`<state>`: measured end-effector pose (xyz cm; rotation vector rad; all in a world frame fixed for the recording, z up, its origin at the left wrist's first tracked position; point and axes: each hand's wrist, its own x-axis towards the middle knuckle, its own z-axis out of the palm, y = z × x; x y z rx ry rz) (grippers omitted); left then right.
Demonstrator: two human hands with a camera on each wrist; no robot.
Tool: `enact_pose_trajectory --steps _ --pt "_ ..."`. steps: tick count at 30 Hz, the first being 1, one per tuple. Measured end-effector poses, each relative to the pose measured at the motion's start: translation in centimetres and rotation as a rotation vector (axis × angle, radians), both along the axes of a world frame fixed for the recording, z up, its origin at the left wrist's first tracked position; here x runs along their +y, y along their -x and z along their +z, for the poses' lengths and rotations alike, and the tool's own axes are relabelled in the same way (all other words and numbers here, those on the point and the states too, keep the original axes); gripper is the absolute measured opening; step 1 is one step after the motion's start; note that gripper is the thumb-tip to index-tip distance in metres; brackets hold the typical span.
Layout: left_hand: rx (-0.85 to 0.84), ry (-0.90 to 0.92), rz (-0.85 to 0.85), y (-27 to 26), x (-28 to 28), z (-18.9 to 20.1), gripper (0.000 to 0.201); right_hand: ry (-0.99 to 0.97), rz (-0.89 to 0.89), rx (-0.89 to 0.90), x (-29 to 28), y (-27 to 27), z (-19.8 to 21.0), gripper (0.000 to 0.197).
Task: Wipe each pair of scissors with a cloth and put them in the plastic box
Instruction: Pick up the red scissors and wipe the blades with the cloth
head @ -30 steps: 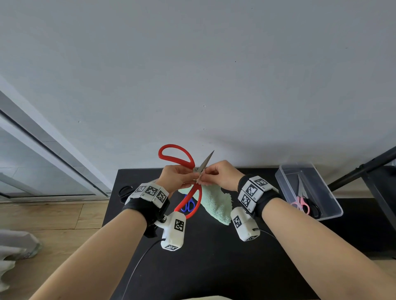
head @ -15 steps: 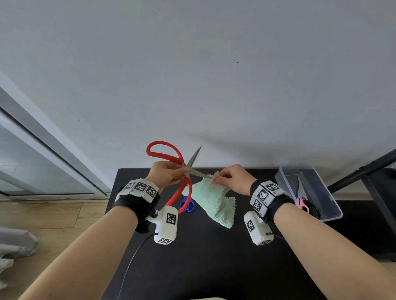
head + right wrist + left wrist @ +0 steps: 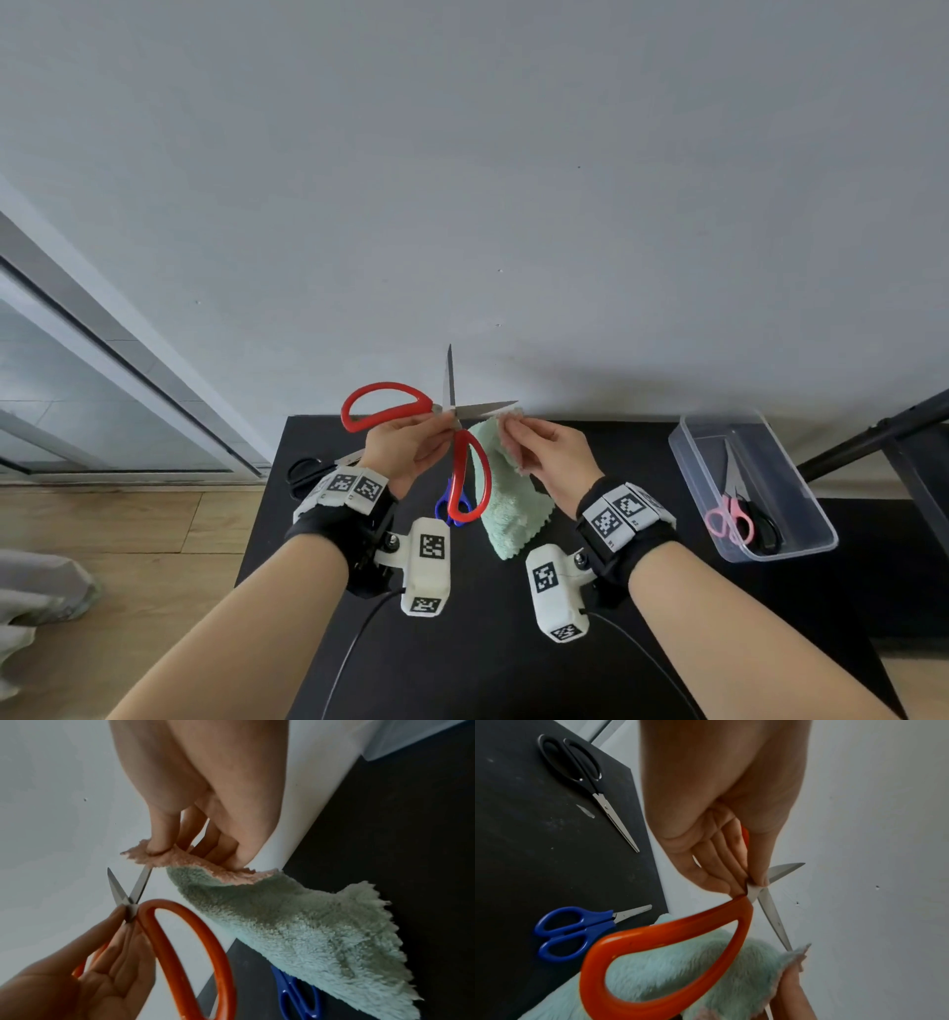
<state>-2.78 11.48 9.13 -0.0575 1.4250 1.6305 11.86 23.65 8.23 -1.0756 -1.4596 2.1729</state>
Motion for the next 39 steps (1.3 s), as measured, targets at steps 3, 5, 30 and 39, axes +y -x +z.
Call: enact_pose_trajectory --steps 3,5,30,39 --pt "-0.013 -0.010 -0.012 -0.5 0.2 -0.2 0.014 0.045 -0.024 0.027 -0.3 0.5 -0.1 0.013" --pt "-0.013 -0.008 -0.024 -0.7 0.3 -0.2 0.012 0.054 -0.019 0.044 -0.5 0.8 -0.1 0.016" --pt "0.113 0.030 -0.057 -0.7 0.4 0.1 0.010 0.129 -0.085 0.039 -0.3 2.0 0.5 0.014" --pt "0.130 0.040 -0.004 0.4 -0.6 0.3 0.009 0.111 -0.165 0.085 2.3 0.4 0.5 0.007"
